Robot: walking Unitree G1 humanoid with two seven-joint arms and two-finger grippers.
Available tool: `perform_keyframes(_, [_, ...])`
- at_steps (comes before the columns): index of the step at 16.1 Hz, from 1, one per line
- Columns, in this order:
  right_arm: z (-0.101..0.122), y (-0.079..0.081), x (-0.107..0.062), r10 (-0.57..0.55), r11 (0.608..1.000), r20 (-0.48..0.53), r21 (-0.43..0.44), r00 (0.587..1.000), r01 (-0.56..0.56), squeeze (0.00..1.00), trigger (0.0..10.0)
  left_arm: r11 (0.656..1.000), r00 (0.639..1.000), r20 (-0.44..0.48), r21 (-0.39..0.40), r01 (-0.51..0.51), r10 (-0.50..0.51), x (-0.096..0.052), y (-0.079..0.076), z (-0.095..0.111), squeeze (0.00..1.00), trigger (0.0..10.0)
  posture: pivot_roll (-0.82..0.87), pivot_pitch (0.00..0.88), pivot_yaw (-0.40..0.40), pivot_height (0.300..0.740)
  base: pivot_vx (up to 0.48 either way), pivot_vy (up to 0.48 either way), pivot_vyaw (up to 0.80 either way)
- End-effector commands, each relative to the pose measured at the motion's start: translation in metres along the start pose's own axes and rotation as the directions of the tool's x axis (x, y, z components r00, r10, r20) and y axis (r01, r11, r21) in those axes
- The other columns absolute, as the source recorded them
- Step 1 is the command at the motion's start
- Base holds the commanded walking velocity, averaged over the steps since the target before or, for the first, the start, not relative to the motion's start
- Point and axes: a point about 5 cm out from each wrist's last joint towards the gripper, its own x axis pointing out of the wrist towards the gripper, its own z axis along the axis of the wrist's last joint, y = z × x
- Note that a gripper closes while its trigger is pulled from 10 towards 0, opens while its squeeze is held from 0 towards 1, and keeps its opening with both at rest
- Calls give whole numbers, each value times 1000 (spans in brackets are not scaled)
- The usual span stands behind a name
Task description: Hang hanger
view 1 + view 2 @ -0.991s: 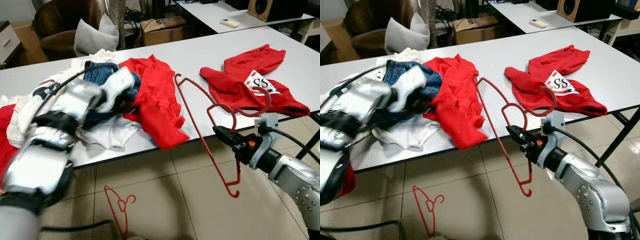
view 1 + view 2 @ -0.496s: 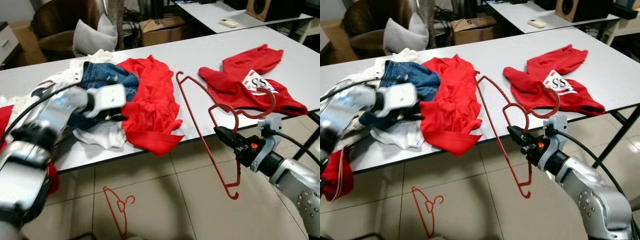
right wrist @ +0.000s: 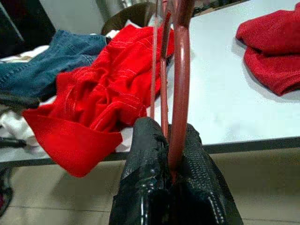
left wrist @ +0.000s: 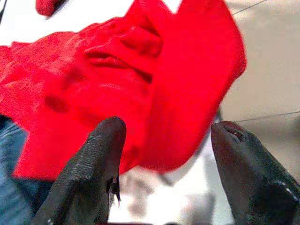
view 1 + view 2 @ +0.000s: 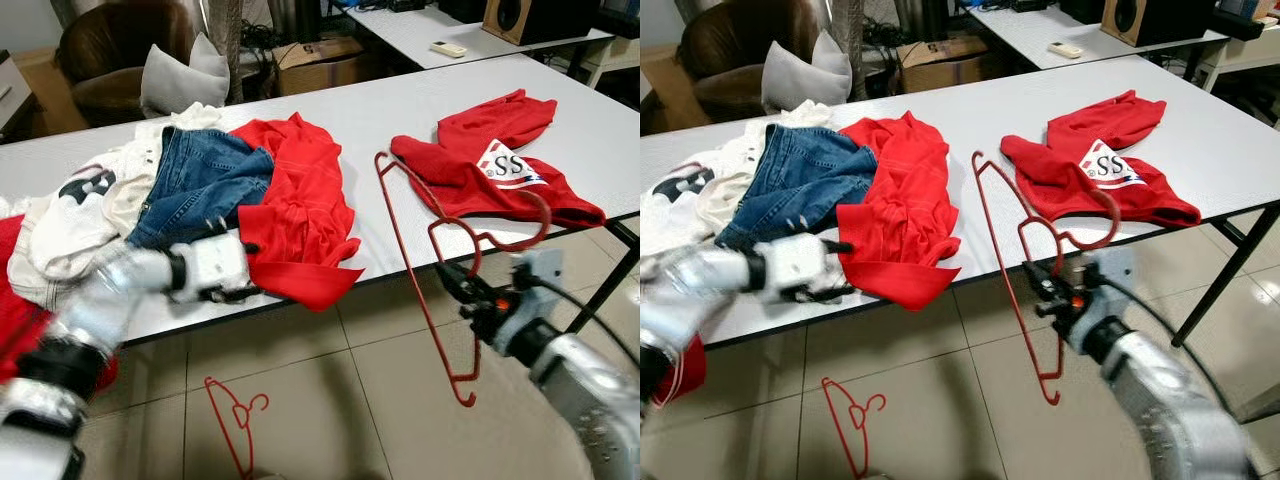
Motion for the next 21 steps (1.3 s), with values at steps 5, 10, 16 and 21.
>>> perform_keyframes(5, [1,5,-1,-50,999,39,4,998,50,0,10000,996,996,-36,17,-84,85,17,-16,-7,0,3216,-166,0,133,740,0,0,0])
perform_keyframes(10, [2,1,-2,-92,996,48,-18,995,93,0,10000,981,983,-55,85,-172,177,27,-22,-11,0,0,-184,0,134,740,0,0,0])
perform_keyframes(16, [5,-1,-2,-95,995,56,-29,994,97,0,10000,987,989,-88,119,-106,116,31,-28,-18,0,0,-188,0,123,740,0,0,0])
perform_keyframes(21, [6,-2,0,-87,995,61,-39,994,89,0,10000,990,984,-126,-89,112,-123,35,-44,-29,0,0,-180,0,115,740,0,0,0])
